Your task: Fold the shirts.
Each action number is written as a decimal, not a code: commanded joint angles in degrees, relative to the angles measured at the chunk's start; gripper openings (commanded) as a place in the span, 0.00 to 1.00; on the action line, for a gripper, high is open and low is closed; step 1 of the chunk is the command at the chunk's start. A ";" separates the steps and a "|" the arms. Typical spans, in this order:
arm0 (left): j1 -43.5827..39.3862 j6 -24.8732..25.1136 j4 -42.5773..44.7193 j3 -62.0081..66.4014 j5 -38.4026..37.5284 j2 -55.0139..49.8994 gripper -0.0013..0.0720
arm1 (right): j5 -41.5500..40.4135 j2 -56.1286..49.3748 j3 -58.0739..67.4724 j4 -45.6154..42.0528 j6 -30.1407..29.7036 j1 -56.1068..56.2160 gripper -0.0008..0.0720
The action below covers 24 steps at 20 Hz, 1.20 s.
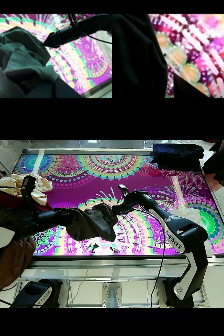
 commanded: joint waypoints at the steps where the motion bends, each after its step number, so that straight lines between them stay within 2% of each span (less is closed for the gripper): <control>1: 0.02 0.00 0.02 0.04 0.00 -0.02 0.03 | -0.26 -1.27 0.07 1.84 0.26 0.09 0.35; 4: 0.02 0.02 0.02 0.04 0.09 -0.02 0.03 | -0.24 -1.29 0.07 2.14 0.24 0.09 0.32; 6: 0.02 0.02 0.35 0.04 0.66 -0.04 0.03 | -0.35 -1.29 0.07 2.80 0.24 0.09 0.08; 7: 0.02 0.02 1.25 0.04 0.87 -0.04 0.03 | -0.37 -1.27 0.07 3.04 0.24 0.07 0.03; 9: 0.04 0.02 6.10 0.07 0.90 0.09 0.03 | -3.28 -1.09 1.73 2.86 0.22 0.02 0.03; 11: 0.76 0.00 13.66 1.14 1.33 1.11 0.03 | -12.68 -0.28 7.96 -0.81 0.00 -0.61 0.03; 14: 6.27 -0.52 23.39 6.71 1.27 4.85 0.03 | -27.36 6.36 18.53 -14.53 0.02 -2.08 0.03; 16: 11.96 -2.95 29.62 10.84 1.27 8.31 0.03 | -35.50 13.86 23.56 -23.74 -0.39 -3.26 0.03; 18: 17.55 -3.89 31.41 12.94 1.09 11.23 0.03 | -43.15 22.32 26.91 -29.68 -1.49 -4.11 0.03; 20: 21.05 -3.89 30.99 13.25 0.09 13.79 0.03 | -45.55 31.67 27.15 -31.39 -1.90 -4.22 0.03; 24: 21.88 -3.87 29.68 13.33 -0.59 17.20 0.03 | -41.88 47.60 27.15 -30.45 -1.22 -4.20 0.03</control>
